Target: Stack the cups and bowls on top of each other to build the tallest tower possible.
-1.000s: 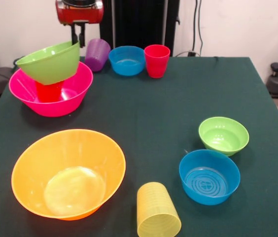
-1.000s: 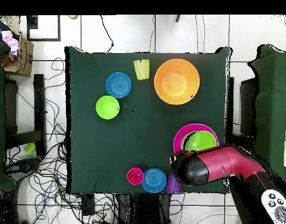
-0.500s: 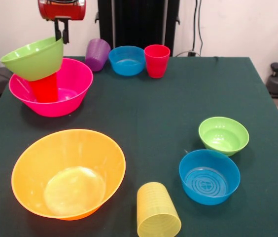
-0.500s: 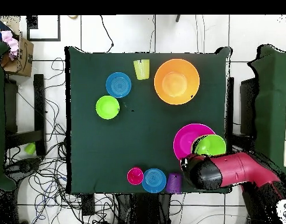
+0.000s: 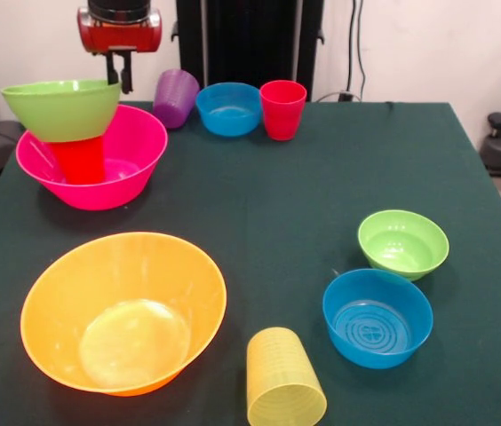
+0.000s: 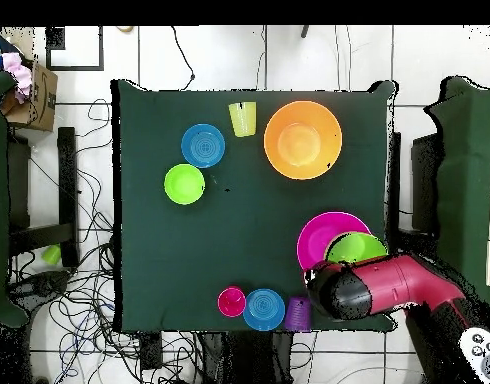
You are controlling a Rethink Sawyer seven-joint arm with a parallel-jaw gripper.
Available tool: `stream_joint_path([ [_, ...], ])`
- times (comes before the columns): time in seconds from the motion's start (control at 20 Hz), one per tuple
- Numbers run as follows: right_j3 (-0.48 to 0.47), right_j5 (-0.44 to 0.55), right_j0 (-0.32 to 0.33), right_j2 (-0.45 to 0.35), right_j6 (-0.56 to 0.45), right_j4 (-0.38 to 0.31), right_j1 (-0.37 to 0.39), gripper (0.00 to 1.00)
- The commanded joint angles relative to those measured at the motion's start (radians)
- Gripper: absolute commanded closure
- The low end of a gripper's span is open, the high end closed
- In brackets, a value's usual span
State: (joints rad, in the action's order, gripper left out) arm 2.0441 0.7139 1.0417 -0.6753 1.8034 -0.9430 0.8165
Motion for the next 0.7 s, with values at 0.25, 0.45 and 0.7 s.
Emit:
stream_joint_path([
  [0.25,-0.055,-0.038,-0.057,0.017,-0.132,-0.102,-0.126,1.00],
  [0.45,-0.037,-0.008,-0.048,0.002,-0.155,-0.059,-0.107,1.00],
  [0.7,0.005,0.104,-0.031,-0.012,-0.208,0.041,-0.075,1.00],
])
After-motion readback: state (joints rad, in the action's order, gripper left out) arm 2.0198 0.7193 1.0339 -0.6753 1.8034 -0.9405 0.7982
